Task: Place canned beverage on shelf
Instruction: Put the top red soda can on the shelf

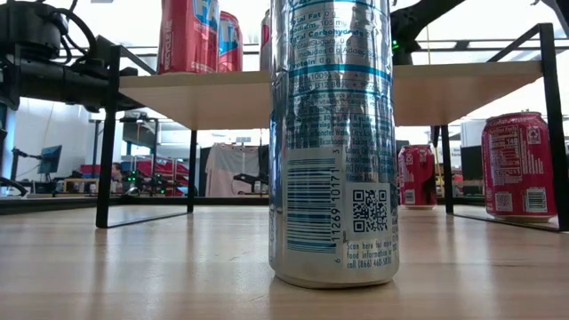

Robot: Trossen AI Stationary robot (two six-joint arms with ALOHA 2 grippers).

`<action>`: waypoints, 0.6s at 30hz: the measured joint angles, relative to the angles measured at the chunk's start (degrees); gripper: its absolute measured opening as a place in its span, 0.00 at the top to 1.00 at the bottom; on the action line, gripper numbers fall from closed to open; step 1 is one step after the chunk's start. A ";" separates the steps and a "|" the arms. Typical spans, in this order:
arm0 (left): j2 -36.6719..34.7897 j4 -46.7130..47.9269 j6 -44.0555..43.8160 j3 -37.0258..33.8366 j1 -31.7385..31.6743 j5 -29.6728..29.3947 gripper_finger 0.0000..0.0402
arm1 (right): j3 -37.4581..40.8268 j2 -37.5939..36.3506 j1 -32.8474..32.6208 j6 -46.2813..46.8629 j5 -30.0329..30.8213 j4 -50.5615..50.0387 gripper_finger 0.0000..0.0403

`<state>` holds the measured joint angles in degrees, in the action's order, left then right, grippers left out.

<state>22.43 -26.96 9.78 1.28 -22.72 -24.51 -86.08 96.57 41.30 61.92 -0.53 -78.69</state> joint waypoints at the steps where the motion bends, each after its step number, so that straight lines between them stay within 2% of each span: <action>1: 0.00 -0.01 0.00 0.00 0.00 -0.02 0.51 | 0.00 0.06 0.04 0.01 0.04 0.00 0.09; 18: 0.00 0.00 0.00 0.00 0.02 0.00 0.51 | 0.09 3.91 1.88 -0.45 0.50 -0.20 0.09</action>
<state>22.43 -26.96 9.78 1.28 -22.70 -24.51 -86.00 100.48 43.18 61.47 -0.03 -78.89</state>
